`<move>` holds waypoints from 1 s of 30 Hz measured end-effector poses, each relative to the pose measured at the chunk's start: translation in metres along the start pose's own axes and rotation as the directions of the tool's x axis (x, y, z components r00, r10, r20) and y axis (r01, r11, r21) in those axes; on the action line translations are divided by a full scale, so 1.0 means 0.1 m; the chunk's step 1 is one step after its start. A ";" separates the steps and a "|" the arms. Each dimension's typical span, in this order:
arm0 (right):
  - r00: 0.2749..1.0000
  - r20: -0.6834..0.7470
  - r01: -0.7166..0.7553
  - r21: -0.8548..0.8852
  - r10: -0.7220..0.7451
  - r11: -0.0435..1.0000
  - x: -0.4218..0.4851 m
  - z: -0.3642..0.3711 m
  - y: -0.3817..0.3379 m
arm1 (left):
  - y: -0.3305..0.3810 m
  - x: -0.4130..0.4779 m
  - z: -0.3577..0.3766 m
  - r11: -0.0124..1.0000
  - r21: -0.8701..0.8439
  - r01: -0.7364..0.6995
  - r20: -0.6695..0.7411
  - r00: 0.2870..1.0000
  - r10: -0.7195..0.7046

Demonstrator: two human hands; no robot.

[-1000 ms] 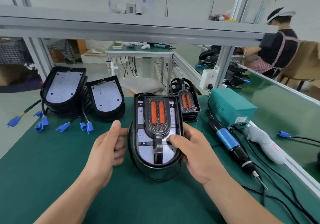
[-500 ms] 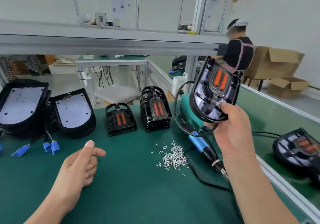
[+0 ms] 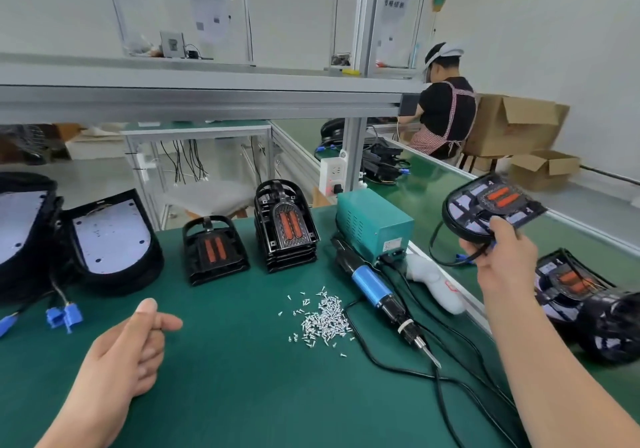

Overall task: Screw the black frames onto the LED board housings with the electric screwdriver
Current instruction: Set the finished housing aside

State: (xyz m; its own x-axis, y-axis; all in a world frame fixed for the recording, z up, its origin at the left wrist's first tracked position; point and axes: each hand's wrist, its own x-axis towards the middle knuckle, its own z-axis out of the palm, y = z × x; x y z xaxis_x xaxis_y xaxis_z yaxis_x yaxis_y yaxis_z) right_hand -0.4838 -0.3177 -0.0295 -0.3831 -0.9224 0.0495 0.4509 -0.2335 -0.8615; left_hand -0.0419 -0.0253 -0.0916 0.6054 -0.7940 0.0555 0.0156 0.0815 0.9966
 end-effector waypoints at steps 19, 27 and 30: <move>0.988 -0.128 -0.028 -0.678 -0.081 0.735 0.45 -0.32 0.54 | 0.03 -0.01 0.02 0.999 -0.023 0.033 0.025 0.999 -0.032; 0.952 0.113 0.240 -0.851 -0.284 0.467 0.35 -0.28 0.48 | 0.04 -0.03 0.01 1.000 0.009 0.010 0.034 0.999 -0.011; 0.928 0.162 0.318 -0.814 -0.336 0.485 0.19 -0.19 0.41 | 0.04 -0.04 0.01 1.000 0.025 0.015 0.038 0.999 -0.016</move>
State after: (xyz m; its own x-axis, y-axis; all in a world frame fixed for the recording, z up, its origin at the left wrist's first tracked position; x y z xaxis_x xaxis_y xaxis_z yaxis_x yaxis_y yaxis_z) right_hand -0.4878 -0.3393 -0.0734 -0.3766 -0.8269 0.4175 -0.5596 -0.1561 -0.8139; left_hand -0.0456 -0.0223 -0.0877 0.5745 -0.8174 0.0420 0.0049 0.0548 0.9985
